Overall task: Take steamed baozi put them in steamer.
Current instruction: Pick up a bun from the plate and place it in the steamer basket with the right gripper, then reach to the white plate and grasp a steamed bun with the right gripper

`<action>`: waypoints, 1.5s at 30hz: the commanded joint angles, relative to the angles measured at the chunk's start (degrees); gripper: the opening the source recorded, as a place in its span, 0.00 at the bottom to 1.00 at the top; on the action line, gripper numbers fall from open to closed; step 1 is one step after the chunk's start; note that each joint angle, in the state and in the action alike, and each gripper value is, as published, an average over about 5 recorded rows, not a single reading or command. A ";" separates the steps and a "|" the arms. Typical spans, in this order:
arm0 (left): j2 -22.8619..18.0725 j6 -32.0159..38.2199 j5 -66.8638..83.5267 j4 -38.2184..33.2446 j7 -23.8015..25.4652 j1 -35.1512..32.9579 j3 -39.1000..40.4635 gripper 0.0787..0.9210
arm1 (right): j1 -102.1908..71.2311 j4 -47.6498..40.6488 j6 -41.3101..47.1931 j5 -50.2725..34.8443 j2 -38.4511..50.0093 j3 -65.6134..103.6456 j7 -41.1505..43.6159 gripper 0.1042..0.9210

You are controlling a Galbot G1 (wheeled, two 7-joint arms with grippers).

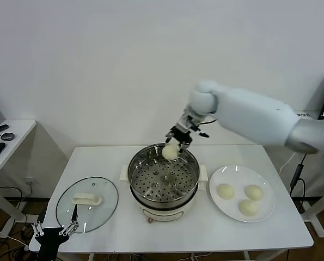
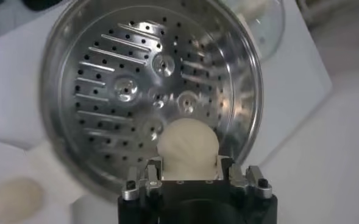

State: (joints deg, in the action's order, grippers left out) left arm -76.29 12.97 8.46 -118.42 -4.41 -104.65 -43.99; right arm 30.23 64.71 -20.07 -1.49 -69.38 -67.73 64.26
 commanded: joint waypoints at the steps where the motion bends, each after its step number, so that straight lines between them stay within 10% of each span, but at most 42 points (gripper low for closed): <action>1: -0.03 -0.03 0.05 -0.03 -0.03 -0.01 -0.18 0.88 | -3.18 -7.73 -13.80 13.22 -10.74 -2.32 -2.56 0.58; 17: -0.64 0.07 0.29 0.43 -0.06 0.30 -0.66 0.88 | -8.32 -14.07 -22.12 29.34 -12.61 1.46 -5.59 0.66; 28: -0.50 0.06 0.31 0.80 -0.09 0.47 -0.77 0.88 | -4.68 -8.71 -19.85 17.61 -8.79 0.19 -4.41 0.88; 38: 0.47 -1.65 0.16 -0.08 -0.49 0.88 -0.65 0.88 | 11.85 18.13 18.94 -8.86 10.36 -9.95 1.68 0.88; 45: 1.38 -8.13 -0.13 -1.86 -2.12 2.14 -0.40 0.88 | 15.39 30.42 40.46 -11.73 25.76 -12.51 1.09 0.88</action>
State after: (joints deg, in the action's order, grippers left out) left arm -74.95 9.16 8.71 -119.59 -5.89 -102.73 -44.40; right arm 38.44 78.60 -6.74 -2.96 -59.97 -75.78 63.97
